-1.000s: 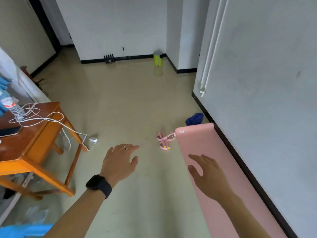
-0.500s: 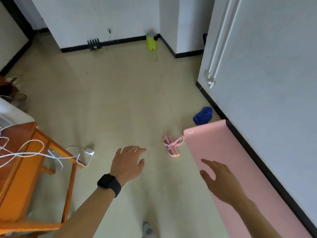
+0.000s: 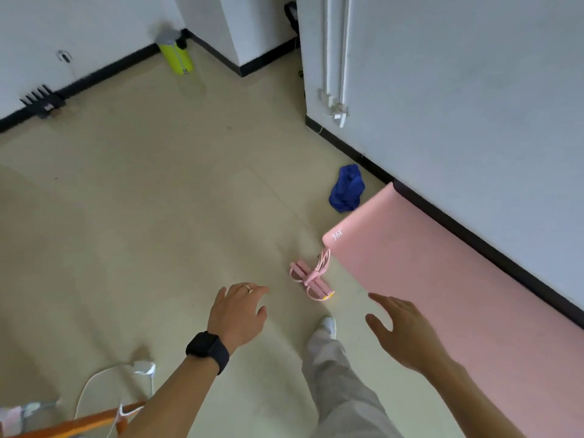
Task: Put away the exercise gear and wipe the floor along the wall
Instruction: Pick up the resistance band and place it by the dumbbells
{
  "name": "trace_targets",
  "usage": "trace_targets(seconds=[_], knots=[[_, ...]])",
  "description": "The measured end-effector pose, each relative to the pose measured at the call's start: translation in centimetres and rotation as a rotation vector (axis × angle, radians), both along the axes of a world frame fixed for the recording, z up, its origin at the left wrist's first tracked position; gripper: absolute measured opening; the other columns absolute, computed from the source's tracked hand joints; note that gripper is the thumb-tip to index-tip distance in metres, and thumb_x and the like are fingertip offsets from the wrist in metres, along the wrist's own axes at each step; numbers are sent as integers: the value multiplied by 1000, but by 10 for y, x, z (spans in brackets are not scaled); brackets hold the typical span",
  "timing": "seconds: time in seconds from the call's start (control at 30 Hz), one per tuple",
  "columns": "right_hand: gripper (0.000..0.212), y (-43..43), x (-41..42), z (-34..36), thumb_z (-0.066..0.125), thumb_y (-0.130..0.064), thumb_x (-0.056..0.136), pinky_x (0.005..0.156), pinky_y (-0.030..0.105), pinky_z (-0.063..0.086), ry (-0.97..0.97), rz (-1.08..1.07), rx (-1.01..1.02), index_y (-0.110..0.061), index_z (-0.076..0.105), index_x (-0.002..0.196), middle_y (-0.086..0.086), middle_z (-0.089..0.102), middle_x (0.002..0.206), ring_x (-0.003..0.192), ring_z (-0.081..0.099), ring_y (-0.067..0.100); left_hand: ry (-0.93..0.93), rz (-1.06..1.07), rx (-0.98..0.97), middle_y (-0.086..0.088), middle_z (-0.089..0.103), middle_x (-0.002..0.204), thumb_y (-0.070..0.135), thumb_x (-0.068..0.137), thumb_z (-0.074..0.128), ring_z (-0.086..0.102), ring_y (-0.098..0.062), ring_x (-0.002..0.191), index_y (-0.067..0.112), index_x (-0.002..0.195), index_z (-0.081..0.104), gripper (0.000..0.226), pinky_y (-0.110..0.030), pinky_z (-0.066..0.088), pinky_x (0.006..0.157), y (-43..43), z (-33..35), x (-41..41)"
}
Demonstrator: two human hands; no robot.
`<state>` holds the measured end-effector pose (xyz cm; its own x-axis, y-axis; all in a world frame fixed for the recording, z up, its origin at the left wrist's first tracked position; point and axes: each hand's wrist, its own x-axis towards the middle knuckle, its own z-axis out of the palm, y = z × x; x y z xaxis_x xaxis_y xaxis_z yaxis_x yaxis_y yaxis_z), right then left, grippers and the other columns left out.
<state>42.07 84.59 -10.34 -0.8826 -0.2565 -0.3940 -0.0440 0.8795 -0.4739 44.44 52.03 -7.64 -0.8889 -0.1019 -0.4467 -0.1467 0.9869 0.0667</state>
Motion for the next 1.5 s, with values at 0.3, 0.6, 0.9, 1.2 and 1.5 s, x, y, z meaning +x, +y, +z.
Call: trace_targets(seconds=[0.3,0.6,0.9,1.2,1.5], knots=[[52,-84,-149,-38,40,-49,102,109,35,38,-257,-61,49,-36,33,152,-13,45,152,141,37,17,-245,-207,-23,9,45,150,36,99,41,30,-13,144,34,147,41,48,-42,19,118,-50,-42,-187],[52,-135,-230,-123,40,-48,102,105,36,42,-471,-243,122,-34,34,151,-11,47,150,137,41,18,-417,-550,-76,7,57,134,32,95,46,44,-19,130,33,137,49,42,-40,28,106,-68,-148,-335],[54,-178,-226,-279,50,-44,98,102,36,43,-715,-710,29,-28,39,149,-2,54,145,131,51,23,-562,-839,-194,-3,53,137,31,94,50,43,-26,131,24,138,46,45,-47,27,109,-98,-328,-410],[43,-218,-198,-477,53,-36,95,93,36,47,-851,-751,-29,-23,53,136,4,59,136,119,58,29,-604,-987,-252,-5,49,141,30,93,52,43,-27,131,23,138,46,46,-47,28,110,-107,-534,-408],[55,-235,-199,-657,57,-35,95,109,41,36,-708,-629,46,-21,39,146,2,35,156,140,33,27,-544,-1031,-179,-7,52,136,27,89,59,49,-30,124,19,135,46,48,-43,40,100,-102,-700,-378]])
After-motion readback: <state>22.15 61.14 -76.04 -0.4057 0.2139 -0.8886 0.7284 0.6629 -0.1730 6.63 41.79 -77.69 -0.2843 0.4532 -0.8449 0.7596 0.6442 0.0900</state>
